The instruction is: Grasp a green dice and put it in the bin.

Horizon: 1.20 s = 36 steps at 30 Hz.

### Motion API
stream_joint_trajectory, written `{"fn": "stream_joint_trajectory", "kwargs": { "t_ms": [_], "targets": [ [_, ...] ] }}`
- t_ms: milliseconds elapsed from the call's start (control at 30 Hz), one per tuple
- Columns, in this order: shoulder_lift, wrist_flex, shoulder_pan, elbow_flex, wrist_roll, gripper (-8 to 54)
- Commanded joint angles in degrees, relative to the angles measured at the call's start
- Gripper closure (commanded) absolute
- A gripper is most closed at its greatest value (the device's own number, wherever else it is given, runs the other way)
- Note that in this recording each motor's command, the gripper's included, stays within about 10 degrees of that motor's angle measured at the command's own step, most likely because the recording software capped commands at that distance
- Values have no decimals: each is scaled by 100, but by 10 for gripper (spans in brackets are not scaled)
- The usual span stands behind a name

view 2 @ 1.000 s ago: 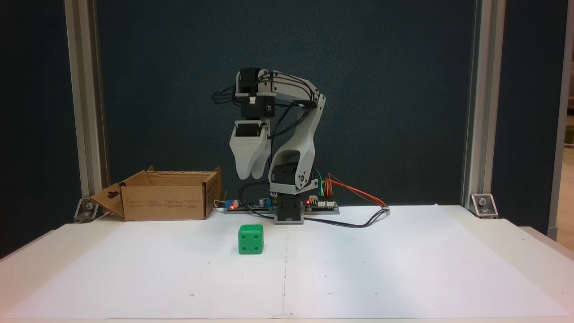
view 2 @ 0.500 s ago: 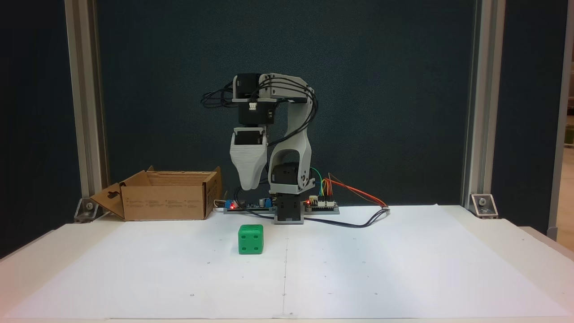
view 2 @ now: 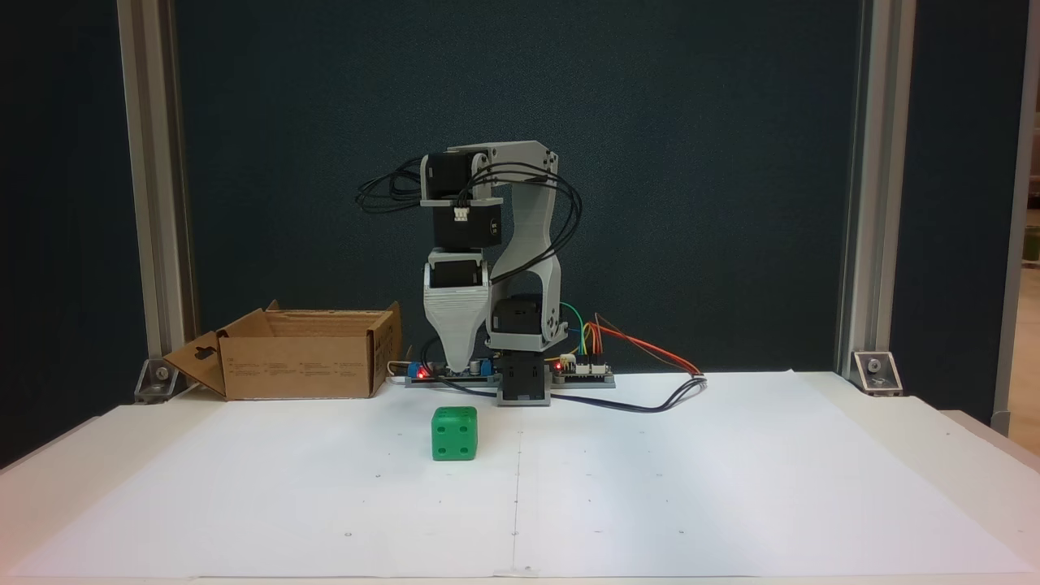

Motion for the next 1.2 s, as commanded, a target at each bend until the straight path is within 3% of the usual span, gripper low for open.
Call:
{"fn": "stream_joint_trajectory", "kwargs": {
  "t_ms": [0, 633, 1167],
  "targets": [
    [-9, -26, -9, -316, 466, -17],
    [-193, -1310, -88, 905, 721, -4],
    [-677, -1696, -88, 967, 844, 11]
  ]
}}
